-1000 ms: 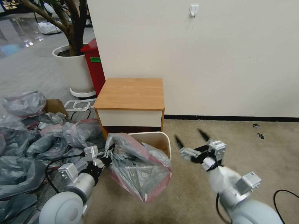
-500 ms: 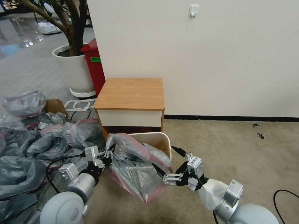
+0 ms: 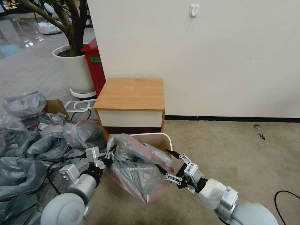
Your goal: Pick up the garbage bag from the table and place it over the trash can.
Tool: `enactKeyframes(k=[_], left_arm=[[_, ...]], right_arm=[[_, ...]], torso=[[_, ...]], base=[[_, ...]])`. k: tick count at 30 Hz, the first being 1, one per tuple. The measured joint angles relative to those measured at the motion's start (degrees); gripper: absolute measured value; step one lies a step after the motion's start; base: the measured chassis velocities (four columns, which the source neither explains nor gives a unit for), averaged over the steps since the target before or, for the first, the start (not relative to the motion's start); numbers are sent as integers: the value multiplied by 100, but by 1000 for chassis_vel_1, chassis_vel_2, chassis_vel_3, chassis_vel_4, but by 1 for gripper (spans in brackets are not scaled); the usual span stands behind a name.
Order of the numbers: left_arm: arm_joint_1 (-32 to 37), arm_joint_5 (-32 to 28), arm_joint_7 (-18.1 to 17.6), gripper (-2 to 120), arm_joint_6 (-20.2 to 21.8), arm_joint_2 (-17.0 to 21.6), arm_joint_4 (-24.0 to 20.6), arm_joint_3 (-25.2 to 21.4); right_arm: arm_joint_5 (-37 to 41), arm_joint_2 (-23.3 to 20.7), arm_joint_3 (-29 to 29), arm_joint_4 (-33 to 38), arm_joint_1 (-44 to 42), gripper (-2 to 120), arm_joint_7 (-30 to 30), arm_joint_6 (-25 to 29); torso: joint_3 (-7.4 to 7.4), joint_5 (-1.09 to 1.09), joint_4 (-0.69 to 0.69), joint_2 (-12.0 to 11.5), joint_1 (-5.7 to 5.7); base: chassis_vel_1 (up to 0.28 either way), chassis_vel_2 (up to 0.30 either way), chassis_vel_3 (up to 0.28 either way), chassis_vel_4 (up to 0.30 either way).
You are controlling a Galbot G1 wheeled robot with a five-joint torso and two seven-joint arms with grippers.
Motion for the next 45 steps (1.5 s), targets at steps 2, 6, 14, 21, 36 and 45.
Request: enactKeyframes(k=[2,6,14,21,36,45], left_arm=[[2,0,1,7,0,0,-1,-1],[8,0,6,7,0,0,-3,-7],[23,4,10,7,0,-8,-3,-9],[104,145,177,7,-7,7,-43,11],[173,159,336,7,-60,21,-114,3],[200,-4,549,7,-172,-10,-168,24]], right_arm=[[2,4,3,-2,-3,43,2,13],[20,28,17,-15,-5,27,17,39],[83,60,51,-40,-2,1,35,101],[438,67,163,-98,149,0,246,116],[893,-3,514,-424,385,0,697,106],[1125,-27,509,-606,450,0,735,10]], torso=[[0,0,0,0,0],[0,0,0,0,0],[0,0,0,0,0],[0,0,0,0,0],[0,0,0,0,0],[0,1,0,0,0]], base=[[0,0,0,0],[0,0,0,0],[0,0,0,0],[0,0,0,0],[0,0,0,0],[0,0,0,0]])
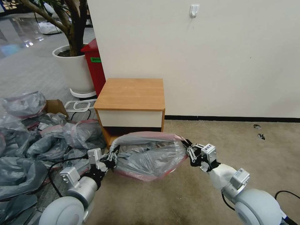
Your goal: Pick up the garbage bag from the table and place it over the trash can.
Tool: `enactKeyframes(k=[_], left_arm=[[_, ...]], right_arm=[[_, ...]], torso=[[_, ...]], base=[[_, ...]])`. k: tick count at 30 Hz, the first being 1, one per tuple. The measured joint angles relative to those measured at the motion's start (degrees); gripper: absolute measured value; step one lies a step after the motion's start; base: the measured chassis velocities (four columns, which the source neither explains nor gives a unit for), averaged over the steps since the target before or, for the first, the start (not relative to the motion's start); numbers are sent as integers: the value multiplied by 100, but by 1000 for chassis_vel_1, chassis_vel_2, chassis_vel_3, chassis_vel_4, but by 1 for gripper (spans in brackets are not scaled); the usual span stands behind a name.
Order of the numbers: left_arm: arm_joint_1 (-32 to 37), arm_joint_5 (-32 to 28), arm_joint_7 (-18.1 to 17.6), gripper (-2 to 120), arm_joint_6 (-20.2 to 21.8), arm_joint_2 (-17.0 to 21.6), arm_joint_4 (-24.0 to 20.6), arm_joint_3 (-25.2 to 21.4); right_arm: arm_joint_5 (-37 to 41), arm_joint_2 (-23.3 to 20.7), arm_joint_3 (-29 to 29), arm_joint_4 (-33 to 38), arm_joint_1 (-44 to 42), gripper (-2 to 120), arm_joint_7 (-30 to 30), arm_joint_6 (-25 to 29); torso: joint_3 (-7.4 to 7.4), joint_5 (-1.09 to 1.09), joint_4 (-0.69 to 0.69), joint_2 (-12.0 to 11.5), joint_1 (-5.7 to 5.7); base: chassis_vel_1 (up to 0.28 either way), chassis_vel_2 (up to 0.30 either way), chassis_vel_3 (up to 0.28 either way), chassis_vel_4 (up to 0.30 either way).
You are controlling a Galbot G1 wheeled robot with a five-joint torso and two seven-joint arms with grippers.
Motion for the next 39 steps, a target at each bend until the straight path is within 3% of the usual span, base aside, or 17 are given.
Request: enactKeyframes(k=[6,14,24,32,39], left_arm=[[8,-305,108,7,-25,-55,-17,26],[-69,-602,-66,7,-50,-98,-21,1],[-212,-905,-626,7,86,-315,-24,34],[-249,-1037,-885,7,169,-418,-17,-34],[-260,-1207,-1023,7,174,-542,-82,-47]], right_arm=[[1087,-9,-124,-24,6,0,150,-404],[1516,-9,-259,26,-112,0,598,-713],[-297,118,-799,368,-421,0,1583,-460],[-1551,148,-888,398,-562,0,1648,-444],[-1937,194,-1039,189,-580,0,1453,-303]], torso=[[0,0,0,0,0],[0,0,0,0,0],[0,-1,0,0,0],[0,-2,0,0,0],[0,0,0,0,0]], base=[[0,0,0,0],[0,0,0,0],[0,0,0,0],[0,0,0,0],[0,0,0,0]])
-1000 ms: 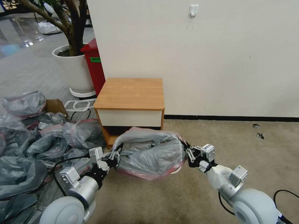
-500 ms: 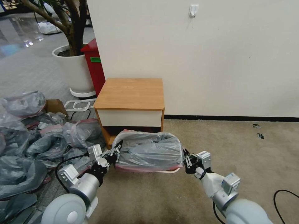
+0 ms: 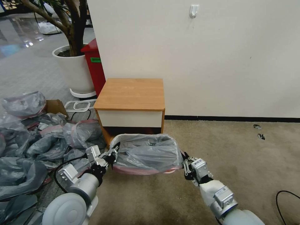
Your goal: Pick up the garbage bag from the table and place it over the trash can.
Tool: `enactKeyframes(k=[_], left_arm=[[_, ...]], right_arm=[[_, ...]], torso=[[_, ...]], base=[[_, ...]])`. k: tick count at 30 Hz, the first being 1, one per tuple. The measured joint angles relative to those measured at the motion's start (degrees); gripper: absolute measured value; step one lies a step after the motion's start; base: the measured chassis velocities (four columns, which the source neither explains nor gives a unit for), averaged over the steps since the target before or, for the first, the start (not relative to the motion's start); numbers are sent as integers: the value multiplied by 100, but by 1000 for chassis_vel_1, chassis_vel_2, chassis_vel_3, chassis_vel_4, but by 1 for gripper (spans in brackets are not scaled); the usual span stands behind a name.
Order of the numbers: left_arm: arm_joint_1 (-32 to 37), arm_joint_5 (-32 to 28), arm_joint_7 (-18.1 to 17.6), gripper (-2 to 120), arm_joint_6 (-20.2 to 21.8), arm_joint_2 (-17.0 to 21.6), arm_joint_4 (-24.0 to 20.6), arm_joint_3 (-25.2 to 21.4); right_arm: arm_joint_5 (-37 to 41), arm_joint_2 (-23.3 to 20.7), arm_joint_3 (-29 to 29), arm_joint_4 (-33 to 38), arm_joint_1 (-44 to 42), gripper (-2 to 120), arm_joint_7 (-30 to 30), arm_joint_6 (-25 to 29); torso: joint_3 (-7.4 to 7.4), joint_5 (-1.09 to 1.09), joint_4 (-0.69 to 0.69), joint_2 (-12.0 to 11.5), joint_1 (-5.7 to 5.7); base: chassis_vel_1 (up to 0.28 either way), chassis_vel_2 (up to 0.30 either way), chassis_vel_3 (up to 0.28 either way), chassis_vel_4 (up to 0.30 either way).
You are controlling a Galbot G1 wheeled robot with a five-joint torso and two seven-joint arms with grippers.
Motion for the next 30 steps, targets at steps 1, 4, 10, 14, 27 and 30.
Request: enactKeyframes(k=[1,4,10,14,27,30], left_arm=[[0,0,0,7,0,0,0,0],[11,-176,-73,9,2,-153,-104,5],[23,-336,-183,9,39,-325,-178,70],[17,-370,-210,9,40,-331,-179,58],[116,-541,-306,9,20,-618,-229,142],[134,-614,-363,9,44,-654,-253,155]], right_arm=[[0,0,0,0,0,0,0,0],[-584,-13,-10,-180,-19,0,-157,304],[-2093,125,80,-748,99,0,-157,1183],[-2668,165,148,-873,134,0,-159,1526],[-4756,555,327,-1324,371,0,-29,2159],[-5155,629,375,-1383,417,0,89,2166]], torso=[[0,0,0,0,0],[0,0,0,0,0],[0,1,0,0,0],[0,0,0,0,0],[0,0,0,0,0],[0,0,0,0,0]], base=[[0,0,0,0],[0,0,0,0],[0,0,0,0],[0,0,0,0],[0,0,0,0],[0,0,0,0]])
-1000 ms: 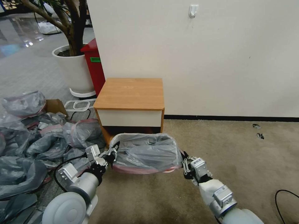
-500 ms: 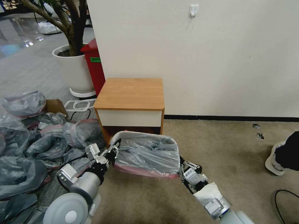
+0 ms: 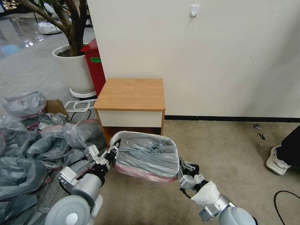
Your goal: Pick up the garbage bag from the table and place it over the trash can.
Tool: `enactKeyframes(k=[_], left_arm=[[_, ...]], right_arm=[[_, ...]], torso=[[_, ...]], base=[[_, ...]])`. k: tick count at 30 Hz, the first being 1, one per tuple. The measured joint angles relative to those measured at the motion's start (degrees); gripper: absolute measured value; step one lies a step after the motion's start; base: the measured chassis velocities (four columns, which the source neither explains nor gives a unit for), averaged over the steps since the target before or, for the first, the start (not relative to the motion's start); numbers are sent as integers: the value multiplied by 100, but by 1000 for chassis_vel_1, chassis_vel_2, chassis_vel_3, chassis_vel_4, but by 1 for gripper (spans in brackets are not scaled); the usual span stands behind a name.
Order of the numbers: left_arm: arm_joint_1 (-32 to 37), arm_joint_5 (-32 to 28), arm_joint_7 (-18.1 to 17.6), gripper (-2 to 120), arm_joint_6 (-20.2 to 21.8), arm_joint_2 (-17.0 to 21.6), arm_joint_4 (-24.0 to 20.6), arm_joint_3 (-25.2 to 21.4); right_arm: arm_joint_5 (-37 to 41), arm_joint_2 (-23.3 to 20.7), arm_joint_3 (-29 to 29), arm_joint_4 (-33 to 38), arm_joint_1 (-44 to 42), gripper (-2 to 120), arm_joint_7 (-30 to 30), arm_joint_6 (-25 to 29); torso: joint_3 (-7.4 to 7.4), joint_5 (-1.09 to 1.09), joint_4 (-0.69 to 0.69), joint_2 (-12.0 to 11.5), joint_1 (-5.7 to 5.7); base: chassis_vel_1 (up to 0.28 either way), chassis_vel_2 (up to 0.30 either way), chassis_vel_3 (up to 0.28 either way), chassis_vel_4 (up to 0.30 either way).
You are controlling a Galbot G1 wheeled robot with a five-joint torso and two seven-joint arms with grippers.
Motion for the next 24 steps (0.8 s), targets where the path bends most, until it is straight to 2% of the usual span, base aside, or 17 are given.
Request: enactKeyframes(k=[2,10,14,19,24], left_arm=[[8,-38,-27,10,47,-10,-10,9],[-18,-174,-19,10,214,270,144,-17],[-1,-433,-41,10,214,104,117,5],[64,-474,-81,10,199,-144,72,106],[73,-501,-82,11,197,-176,51,115]], right_arm=[[-252,52,47,-25,48,0,112,-10],[-174,52,204,-71,129,0,182,-129],[-569,125,281,-252,220,0,188,-70],[-981,216,280,-412,334,0,186,2],[-1225,215,294,-465,409,0,83,95]], torso=[[0,0,0,0,0],[0,-1,0,0,0],[0,-1,0,0,0],[0,0,1,0,0],[0,0,0,0,0]], base=[[0,0,0,0],[0,0,0,0],[0,0,0,0],[0,0,0,0],[0,0,0,0]])
